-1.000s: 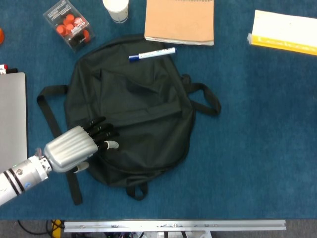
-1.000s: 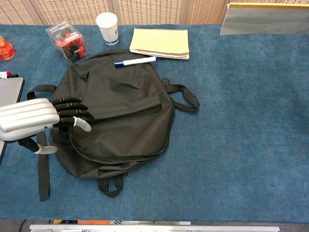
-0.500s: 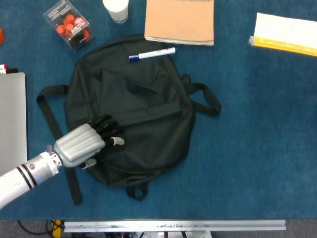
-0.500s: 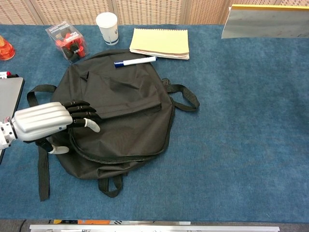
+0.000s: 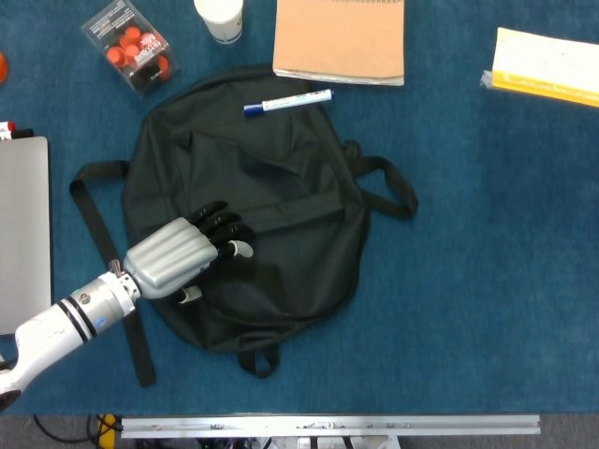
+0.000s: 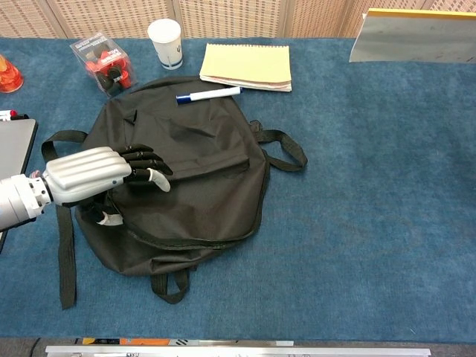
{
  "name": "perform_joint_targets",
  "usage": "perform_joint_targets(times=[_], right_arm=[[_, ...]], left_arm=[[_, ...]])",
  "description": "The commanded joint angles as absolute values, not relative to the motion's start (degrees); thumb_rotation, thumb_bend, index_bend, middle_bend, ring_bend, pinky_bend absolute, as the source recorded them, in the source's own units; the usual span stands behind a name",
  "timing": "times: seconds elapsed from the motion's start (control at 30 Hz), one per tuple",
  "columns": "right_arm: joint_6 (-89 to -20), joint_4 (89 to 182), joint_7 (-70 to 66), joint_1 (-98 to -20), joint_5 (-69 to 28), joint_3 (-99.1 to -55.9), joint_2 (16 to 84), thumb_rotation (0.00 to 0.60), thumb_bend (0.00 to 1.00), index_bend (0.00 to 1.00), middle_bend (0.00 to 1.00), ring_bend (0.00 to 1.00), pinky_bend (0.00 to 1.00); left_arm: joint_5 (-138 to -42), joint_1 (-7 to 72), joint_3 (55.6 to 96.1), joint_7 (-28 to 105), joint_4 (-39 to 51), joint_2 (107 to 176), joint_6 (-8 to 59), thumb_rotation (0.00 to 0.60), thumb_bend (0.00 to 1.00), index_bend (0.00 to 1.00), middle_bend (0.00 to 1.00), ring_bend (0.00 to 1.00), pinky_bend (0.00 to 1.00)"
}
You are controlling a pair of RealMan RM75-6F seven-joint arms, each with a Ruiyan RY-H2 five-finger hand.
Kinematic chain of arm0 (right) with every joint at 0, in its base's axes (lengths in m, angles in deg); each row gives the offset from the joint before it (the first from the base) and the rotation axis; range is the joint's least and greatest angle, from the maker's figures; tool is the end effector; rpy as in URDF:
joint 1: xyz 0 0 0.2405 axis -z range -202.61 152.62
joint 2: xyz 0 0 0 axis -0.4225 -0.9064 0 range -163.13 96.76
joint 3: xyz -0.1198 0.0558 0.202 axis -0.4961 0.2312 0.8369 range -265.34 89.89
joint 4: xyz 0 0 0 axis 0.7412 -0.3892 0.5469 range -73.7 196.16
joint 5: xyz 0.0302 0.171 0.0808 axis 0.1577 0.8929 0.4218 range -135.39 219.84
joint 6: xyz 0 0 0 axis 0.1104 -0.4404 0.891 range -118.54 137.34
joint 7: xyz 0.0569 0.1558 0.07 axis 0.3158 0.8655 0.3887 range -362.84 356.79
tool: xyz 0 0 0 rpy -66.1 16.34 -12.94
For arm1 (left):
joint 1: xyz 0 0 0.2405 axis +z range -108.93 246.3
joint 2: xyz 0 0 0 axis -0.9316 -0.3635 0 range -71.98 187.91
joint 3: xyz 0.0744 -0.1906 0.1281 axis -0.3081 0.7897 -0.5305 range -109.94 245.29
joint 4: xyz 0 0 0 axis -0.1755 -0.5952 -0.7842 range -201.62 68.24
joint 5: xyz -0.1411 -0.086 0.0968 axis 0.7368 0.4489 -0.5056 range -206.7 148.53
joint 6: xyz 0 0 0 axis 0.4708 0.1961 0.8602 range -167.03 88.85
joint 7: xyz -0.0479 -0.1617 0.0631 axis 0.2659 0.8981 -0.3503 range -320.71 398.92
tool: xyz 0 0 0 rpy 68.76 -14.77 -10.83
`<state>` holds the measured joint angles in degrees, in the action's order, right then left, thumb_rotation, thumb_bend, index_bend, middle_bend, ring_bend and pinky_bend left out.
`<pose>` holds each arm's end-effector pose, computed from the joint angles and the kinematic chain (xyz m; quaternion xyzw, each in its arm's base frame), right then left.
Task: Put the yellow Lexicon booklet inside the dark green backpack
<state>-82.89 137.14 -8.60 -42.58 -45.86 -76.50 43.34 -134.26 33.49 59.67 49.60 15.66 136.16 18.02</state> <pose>-0.2379 -0.2967 0.1735 0.5848 -0.1962 0.4862 0.6190 -0.1844 0.2571 -0.0133 -0.8588 -0.3279 -0.3279 0.2175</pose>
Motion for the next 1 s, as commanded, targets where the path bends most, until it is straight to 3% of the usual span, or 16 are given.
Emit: perform_joint_targets(times=[0.03, 0.13, 0.27, 0.33, 0.6, 0.77, 1.0], right_arm=[[-82.8, 136.9, -8.2, -42.5, -45.8, -76.4, 43.4, 0.6, 0.4, 0.73, 0.66, 0.45, 0.54], [-82.7, 136.7, -7.8, -42.5, -45.8, -76.4, 43.5, 0.6, 0.4, 0.73, 0.66, 0.45, 0.54], [-82.5, 136.5, -7.0, -42.5, -45.8, -76.3, 43.5, 0.6, 0.4, 0.74, 0.66, 0.45, 0.54], [-82.6, 136.6, -6.7, -42.5, -45.9, -76.2, 43.5, 0.6, 0.4, 0.74, 0.66, 0.45, 0.54], [-82.8, 136.9, -5.6, -42.1, -45.5, -75.9, 43.0, 0.6, 0.4, 0.74, 0.66, 0.45, 0.54], [-83.1, 137.2, -5.0, -41.8, -45.5, -75.8, 42.6, 0.6, 0.4, 0.74, 0.66, 0.45, 0.54], [-83.2, 138.2, -3.6, -41.5, -46.5, -76.4, 41.7, 0.6, 0.4, 0.74, 0.66, 0.45, 0.54]], left_arm=[[-133.1, 33.2, 59.4, 49.5, 15.5, 136.7, 17.0, 0.6, 0.2, 0.29, 0.16, 0.1, 0.04], [-132.0, 33.4, 59.1, 50.4, 15.3, 137.4, 16.9, 0.6, 0.21, 0.31, 0.17, 0.11, 0.04], [-131.3, 33.5, 58.8, 52.6, 15.4, 138.2, 17.7, 0.6, 0.37, 0.48, 0.21, 0.14, 0.04], [-131.3, 33.4, 58.7, 52.6, 15.5, 138.5, 17.9, 0.6, 0.39, 0.52, 0.21, 0.14, 0.04], [-130.3, 33.0, 59.4, 49.2, 16.1, 140.4, 17.9, 0.6, 0.4, 0.56, 0.24, 0.16, 0.05], [-128.1, 33.4, 60.6, 47.8, 16.4, 141.8, 18.2, 0.6, 0.4, 0.64, 0.29, 0.19, 0.09], [-122.2, 33.5, 62.0, 55.4, 21.1, 139.5, 16.5, 0.6, 0.4, 0.69, 0.32, 0.21, 0.11]])
